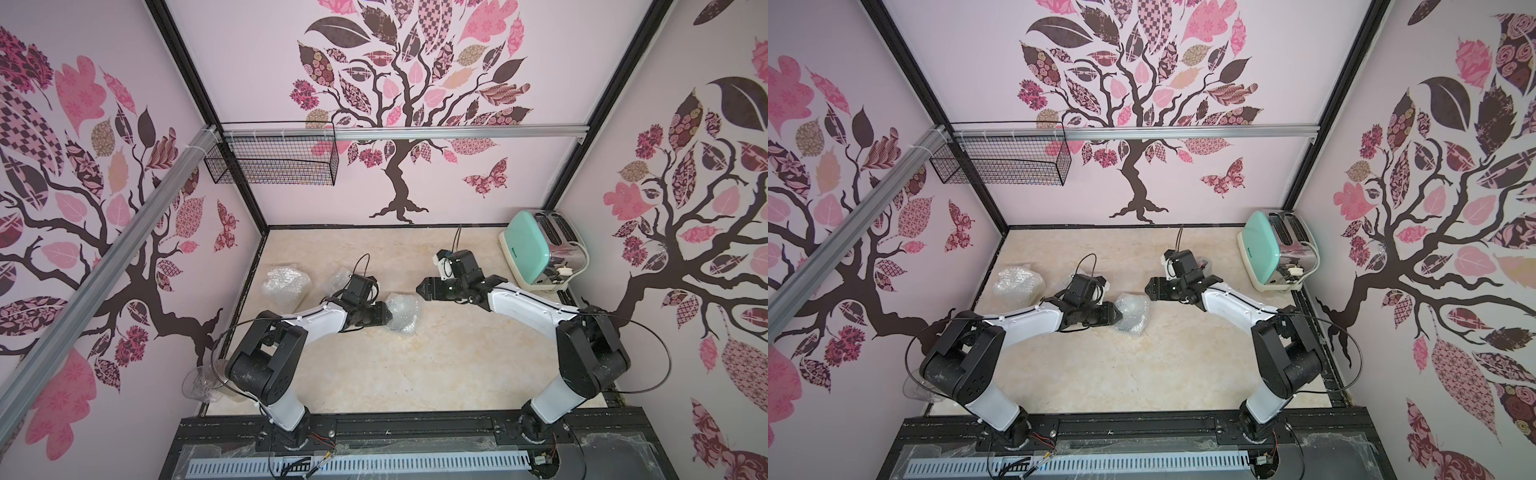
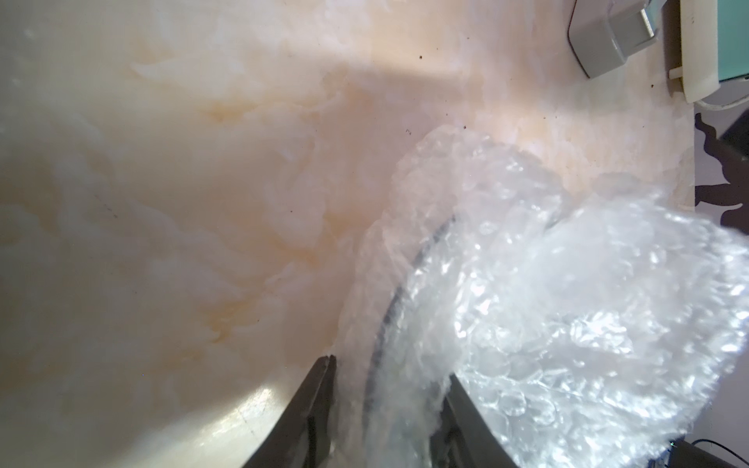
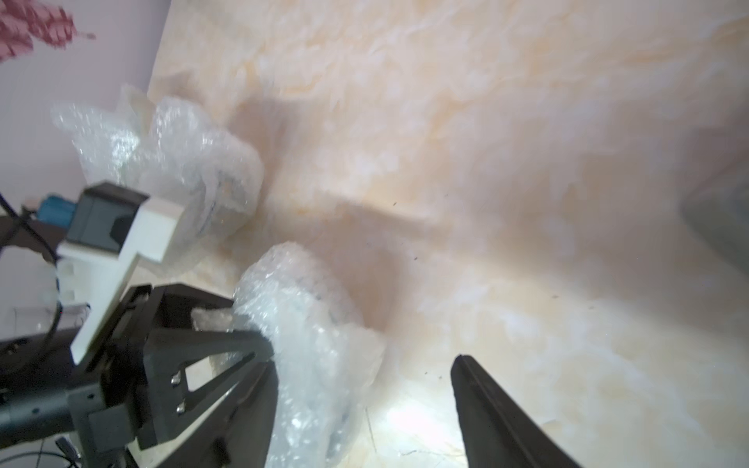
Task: Wrap bowls in bubble wrap
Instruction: Wrap the bowl in bubble wrap, then tear off the tape using the Tape Cutter.
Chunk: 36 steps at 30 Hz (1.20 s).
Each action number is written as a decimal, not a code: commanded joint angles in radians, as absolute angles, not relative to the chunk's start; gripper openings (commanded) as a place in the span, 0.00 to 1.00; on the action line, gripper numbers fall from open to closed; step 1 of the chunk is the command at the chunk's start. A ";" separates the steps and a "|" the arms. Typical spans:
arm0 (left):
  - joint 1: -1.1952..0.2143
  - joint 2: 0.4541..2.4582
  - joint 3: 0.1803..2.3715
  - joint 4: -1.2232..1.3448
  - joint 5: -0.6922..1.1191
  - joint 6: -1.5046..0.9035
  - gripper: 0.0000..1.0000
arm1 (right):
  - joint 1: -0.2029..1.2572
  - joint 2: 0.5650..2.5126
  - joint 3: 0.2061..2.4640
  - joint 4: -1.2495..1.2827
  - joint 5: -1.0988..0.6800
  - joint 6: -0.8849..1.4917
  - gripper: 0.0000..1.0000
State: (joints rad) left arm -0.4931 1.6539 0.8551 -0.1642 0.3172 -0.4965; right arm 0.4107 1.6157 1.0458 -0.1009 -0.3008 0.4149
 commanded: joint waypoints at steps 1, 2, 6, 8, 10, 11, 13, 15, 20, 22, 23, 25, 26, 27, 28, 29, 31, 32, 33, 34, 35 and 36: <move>-0.490 1.666 0.867 -0.199 0.314 -0.474 0.40 | 0.277 1.591 1.003 -0.015 -0.366 0.474 0.70; -0.489 1.669 0.868 -0.200 0.316 -0.473 0.40 | 0.230 1.596 0.989 0.027 -0.396 0.501 0.70; -0.491 1.676 0.873 -0.198 0.325 -0.474 0.40 | 0.071 1.652 0.967 0.163 -0.460 0.614 0.64; -0.490 1.676 0.870 -0.201 0.328 -0.471 0.40 | 0.017 1.702 0.990 0.181 -0.516 0.651 0.61; -0.490 1.675 0.867 -0.201 0.328 -0.471 0.40 | 0.001 1.733 1.013 0.189 -0.530 0.658 0.60; -0.491 1.675 0.868 -0.202 0.330 -0.469 0.40 | 0.000 1.748 1.027 0.183 -0.535 0.657 0.60; -0.491 1.674 0.871 -0.206 0.330 -0.469 0.40 | 0.000 1.779 1.047 0.173 -0.556 0.660 0.60; -0.490 1.673 0.870 -0.207 0.332 -0.467 0.40 | 0.000 1.804 1.045 0.179 -0.556 0.661 0.59; -0.491 1.676 0.872 -0.210 0.329 -0.467 0.40 | 0.000 1.863 1.052 0.214 -0.597 0.674 0.57; -0.492 1.676 0.872 -0.210 0.331 -0.468 0.40 | 0.000 1.884 1.059 0.223 -0.610 0.677 0.55; -0.491 1.675 0.870 -0.210 0.331 -0.467 0.40 | 0.000 1.890 1.059 0.232 -0.615 0.682 0.55; -0.492 1.675 0.871 -0.210 0.331 -0.468 0.40 | 0.001 1.904 1.058 0.244 -0.631 0.693 0.54; -0.492 1.675 0.872 -0.210 0.330 -0.465 0.40 | 0.000 1.912 1.062 0.242 -0.633 0.691 0.54; -0.492 1.676 0.873 -0.211 0.330 -0.466 0.40 | 0.000 1.918 1.064 0.243 -0.636 0.692 0.54; -0.492 1.678 0.873 -0.212 0.331 -0.466 0.40 | 0.000 1.926 1.065 0.247 -0.642 0.693 0.54; -0.492 1.678 0.874 -0.212 0.331 -0.466 0.40 | 0.000 1.932 1.064 0.253 -0.648 0.699 0.54; -0.492 1.678 0.875 -0.213 0.331 -0.464 0.40 | 0.000 1.940 1.065 0.262 -0.664 0.707 0.51; -0.492 1.679 0.875 -0.214 0.332 -0.465 0.40 | 0.000 1.940 1.063 0.264 -0.671 0.710 0.50; -0.492 1.678 0.875 -0.214 0.331 -0.465 0.40 | 0.002 1.937 1.061 0.267 -0.673 0.714 0.49; -0.492 1.678 0.875 -0.215 0.331 -0.463 0.40 | 0.002 1.934 1.057 0.272 -0.678 0.716 0.48; -0.492 1.677 0.874 -0.215 0.331 -0.464 0.40 | 0.002 1.930 1.053 0.274 -0.681 0.720 0.48; -0.492 1.679 0.874 -0.215 0.331 -0.465 0.40 | 0.002 1.928 1.051 0.275 -0.684 0.721 0.48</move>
